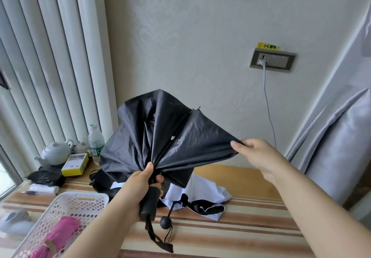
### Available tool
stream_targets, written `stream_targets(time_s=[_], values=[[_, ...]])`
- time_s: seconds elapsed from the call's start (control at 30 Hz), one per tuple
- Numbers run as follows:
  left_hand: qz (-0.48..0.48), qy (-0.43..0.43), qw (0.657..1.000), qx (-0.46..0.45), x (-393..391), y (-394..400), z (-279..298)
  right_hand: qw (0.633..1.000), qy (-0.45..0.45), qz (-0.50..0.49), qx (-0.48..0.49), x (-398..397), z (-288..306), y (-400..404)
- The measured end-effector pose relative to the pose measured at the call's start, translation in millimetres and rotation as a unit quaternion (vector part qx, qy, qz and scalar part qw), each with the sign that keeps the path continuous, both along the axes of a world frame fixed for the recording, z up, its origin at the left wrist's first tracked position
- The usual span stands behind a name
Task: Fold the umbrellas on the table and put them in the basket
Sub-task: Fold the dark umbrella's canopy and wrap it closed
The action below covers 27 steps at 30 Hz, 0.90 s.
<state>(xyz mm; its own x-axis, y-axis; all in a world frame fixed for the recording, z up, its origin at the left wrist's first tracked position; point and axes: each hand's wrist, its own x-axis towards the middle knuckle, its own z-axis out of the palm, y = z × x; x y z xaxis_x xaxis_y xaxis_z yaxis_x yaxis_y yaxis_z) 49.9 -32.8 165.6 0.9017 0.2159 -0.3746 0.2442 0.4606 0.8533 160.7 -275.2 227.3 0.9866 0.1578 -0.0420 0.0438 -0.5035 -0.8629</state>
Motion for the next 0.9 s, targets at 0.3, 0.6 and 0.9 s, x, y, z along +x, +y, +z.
stream_targets(time_s=[0.3, 0.6, 0.9], values=[[0.038, -0.003, 0.994, -0.103, 5, -14, 20, 0.984, 0.118, 0.005, 0.136, -46, -37, 43], [0.003, -0.011, 0.975, -0.222, -5, -20, 18, 0.987, -0.076, -0.02, 0.14, -36, -17, 76], [0.009, 0.003, 0.977, -0.215, -10, -18, 14, 0.976, -0.065, 0.026, 0.207, -26, -1, 73]])
